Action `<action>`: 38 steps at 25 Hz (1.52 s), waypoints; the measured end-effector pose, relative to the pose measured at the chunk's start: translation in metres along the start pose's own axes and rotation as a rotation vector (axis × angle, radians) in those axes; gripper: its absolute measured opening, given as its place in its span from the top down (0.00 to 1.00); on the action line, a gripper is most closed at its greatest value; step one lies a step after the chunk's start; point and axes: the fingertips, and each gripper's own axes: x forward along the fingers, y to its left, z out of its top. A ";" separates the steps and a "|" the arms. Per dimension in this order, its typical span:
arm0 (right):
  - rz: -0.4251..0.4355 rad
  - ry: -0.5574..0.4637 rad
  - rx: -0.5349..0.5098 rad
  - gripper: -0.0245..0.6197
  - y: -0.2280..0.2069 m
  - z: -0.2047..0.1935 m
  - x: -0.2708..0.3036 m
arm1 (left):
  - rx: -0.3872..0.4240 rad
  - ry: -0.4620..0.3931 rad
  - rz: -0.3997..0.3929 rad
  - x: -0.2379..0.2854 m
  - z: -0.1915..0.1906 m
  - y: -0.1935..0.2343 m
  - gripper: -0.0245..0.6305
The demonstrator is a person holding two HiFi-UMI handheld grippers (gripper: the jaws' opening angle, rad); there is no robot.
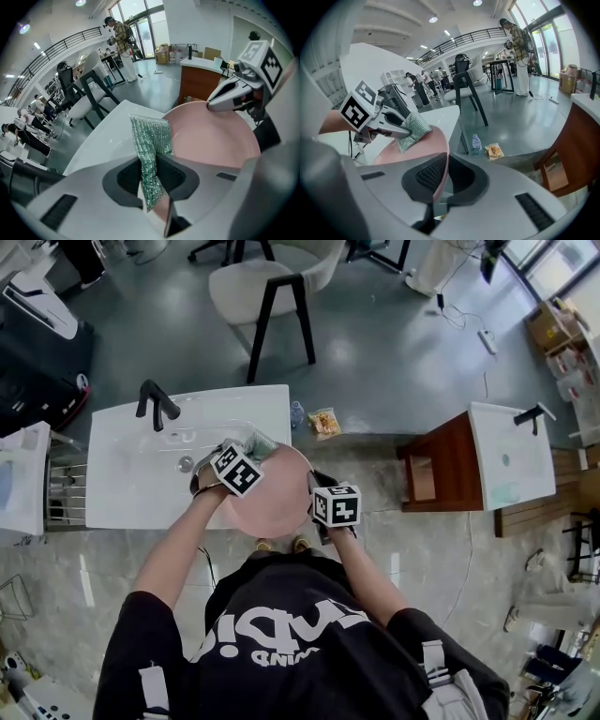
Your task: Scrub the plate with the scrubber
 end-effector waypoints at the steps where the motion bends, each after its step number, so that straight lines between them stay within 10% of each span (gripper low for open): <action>1: -0.002 -0.002 0.002 0.92 0.000 0.000 0.000 | 0.004 0.012 0.001 -0.002 -0.005 0.002 0.81; 14: -0.008 -0.020 0.041 0.92 0.000 0.001 -0.001 | 0.087 0.100 -0.035 -0.029 -0.048 -0.012 0.82; 38: -0.029 -0.010 0.062 0.92 0.005 -0.010 -0.008 | 0.010 0.103 -0.368 -0.066 -0.058 -0.113 0.82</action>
